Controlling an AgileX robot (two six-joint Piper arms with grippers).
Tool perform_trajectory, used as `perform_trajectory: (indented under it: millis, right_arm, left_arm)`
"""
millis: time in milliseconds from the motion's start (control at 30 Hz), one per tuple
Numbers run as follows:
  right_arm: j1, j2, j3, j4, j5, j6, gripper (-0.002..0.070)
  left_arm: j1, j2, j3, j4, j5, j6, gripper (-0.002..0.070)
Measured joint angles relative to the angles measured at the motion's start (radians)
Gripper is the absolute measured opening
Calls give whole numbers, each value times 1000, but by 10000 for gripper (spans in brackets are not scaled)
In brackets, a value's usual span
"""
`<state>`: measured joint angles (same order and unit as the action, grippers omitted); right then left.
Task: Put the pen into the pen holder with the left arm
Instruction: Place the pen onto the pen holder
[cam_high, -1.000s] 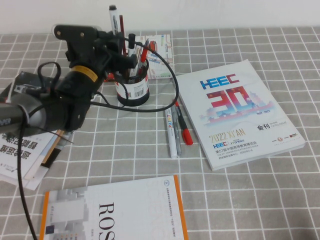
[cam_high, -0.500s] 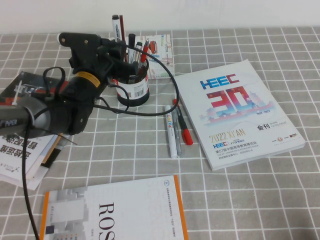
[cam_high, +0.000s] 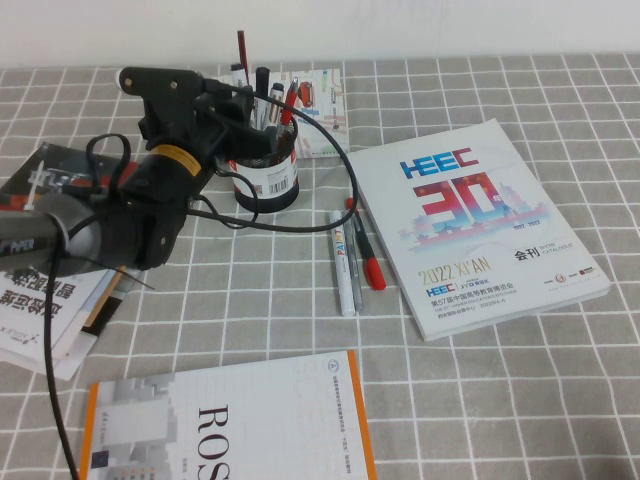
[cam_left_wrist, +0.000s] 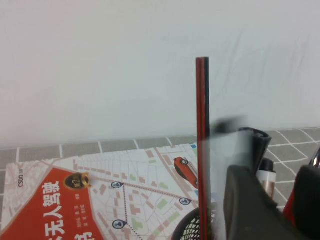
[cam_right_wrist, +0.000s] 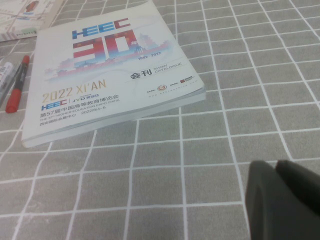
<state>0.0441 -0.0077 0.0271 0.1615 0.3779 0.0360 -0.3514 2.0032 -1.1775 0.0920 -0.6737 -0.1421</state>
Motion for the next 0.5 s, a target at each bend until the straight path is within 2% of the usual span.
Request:
perform_trajectory:
  millis: [267,500]
  right_arm:
    - [0,0,0,0,0,0,-12]
    - [0,0,0,0,0,0,-12]
  left_arm:
    - [0,-31,0,0,54,31,244]
    - [0,-159,0,0,179,46,254]
